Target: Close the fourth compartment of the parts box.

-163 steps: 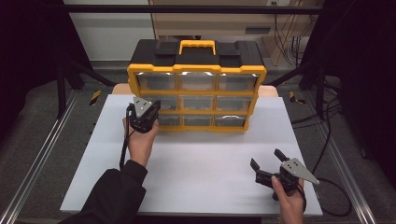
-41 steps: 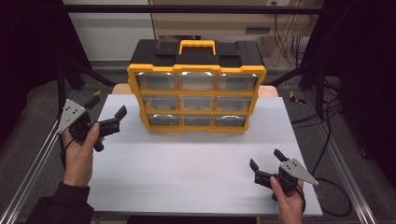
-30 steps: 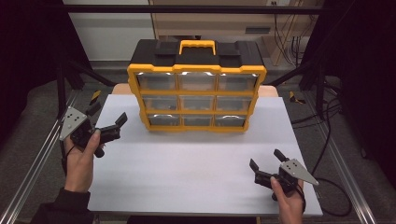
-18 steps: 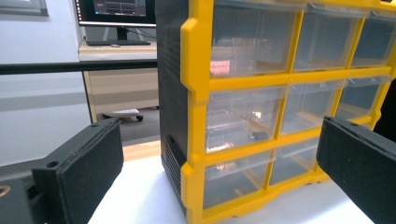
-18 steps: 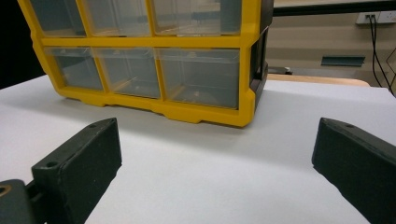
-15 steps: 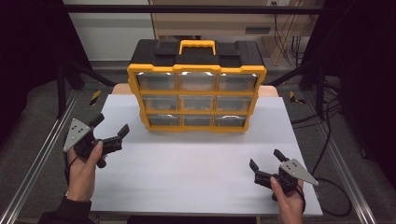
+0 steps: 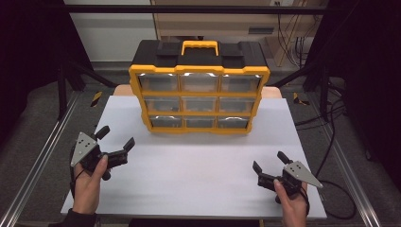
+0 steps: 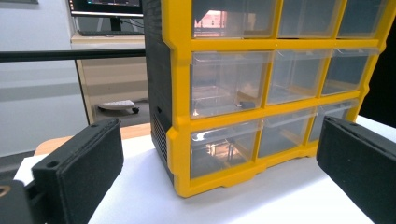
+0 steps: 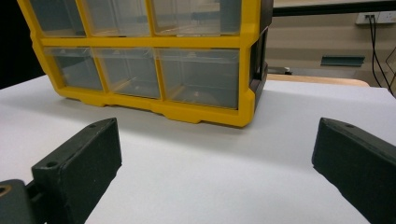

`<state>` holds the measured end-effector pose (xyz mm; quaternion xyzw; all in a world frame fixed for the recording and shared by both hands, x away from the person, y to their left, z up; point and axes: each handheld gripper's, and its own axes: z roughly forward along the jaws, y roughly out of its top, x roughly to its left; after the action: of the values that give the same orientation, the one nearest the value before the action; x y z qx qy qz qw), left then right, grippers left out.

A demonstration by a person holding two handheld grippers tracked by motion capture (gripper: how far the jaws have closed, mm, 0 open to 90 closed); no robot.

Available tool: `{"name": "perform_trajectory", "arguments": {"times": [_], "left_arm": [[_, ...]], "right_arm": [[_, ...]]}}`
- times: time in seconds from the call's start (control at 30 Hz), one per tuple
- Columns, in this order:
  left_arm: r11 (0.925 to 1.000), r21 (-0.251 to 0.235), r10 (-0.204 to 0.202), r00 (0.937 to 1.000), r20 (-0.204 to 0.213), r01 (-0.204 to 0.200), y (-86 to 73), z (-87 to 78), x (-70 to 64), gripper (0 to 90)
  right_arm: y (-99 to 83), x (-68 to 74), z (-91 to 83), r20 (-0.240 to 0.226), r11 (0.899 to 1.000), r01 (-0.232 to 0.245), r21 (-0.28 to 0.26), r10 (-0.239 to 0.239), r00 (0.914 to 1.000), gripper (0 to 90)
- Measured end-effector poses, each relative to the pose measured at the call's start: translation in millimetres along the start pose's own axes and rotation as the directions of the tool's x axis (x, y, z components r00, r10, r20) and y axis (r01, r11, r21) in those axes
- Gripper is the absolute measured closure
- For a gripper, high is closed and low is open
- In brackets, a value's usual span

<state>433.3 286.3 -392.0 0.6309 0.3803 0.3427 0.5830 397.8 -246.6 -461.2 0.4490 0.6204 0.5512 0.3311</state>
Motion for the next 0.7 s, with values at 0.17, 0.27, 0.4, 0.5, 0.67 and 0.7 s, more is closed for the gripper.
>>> {"name": "perform_trajectory", "arguments": {"times": [0.17, 0.27, 0.4, 0.5, 0.67, 0.7], "left_arm": [[0.9999, -0.002, 0.011, 0.9999, -0.002, -0.011, -7.8, -4.6, -3.5, 0.4], [0.9996, 0.0, 0.028, 0.9996, -0.004, -0.028, -12.5, -7.3, -5.3, 0.4], [0.9995, -0.012, 0.028, 0.9996, 0.002, -0.028, -17.4, -12.2, -7.9, 0.3], [0.999, -0.02, 0.041, 0.9991, 0.007, -0.041, -23.1, -16.0, -9.9, 0.0], [0.9991, -0.009, 0.041, 0.9991, 0.013, -0.041, -31.4, -19.5, -12.8, 0.1], [0.9991, -0.008, 0.043, 0.999, 0.014, -0.043, -32.7, -20.2, -12.8, 0.1]], "right_arm": [[0.1, -0.2, -0.8, 0.002, 1.0, 0.001, -0.001, -0.001, 1.0, 1.8], [0.1, -0.3, -0.6, 0.003, 1.0, 0.002, -0.001, -0.002, 1.0, 1.8], [0.4, 0.1, -1.1, 0.003, 1.0, 0.001, -0.001, -0.001, 1.0, 1.8], [0.7, -0.5, -1.4, 0.007, 1.0, 0.002, -0.005, -0.002, 1.0, 1.8], [0.7, -0.2, -1.6, 0.005, 1.0, 0.001, -0.006, -0.001, 1.0, 1.8], [0.7, -0.4, -1.5, 0.005, 1.0, 0.003, -0.005, -0.003, 1.0, 1.8]]}}
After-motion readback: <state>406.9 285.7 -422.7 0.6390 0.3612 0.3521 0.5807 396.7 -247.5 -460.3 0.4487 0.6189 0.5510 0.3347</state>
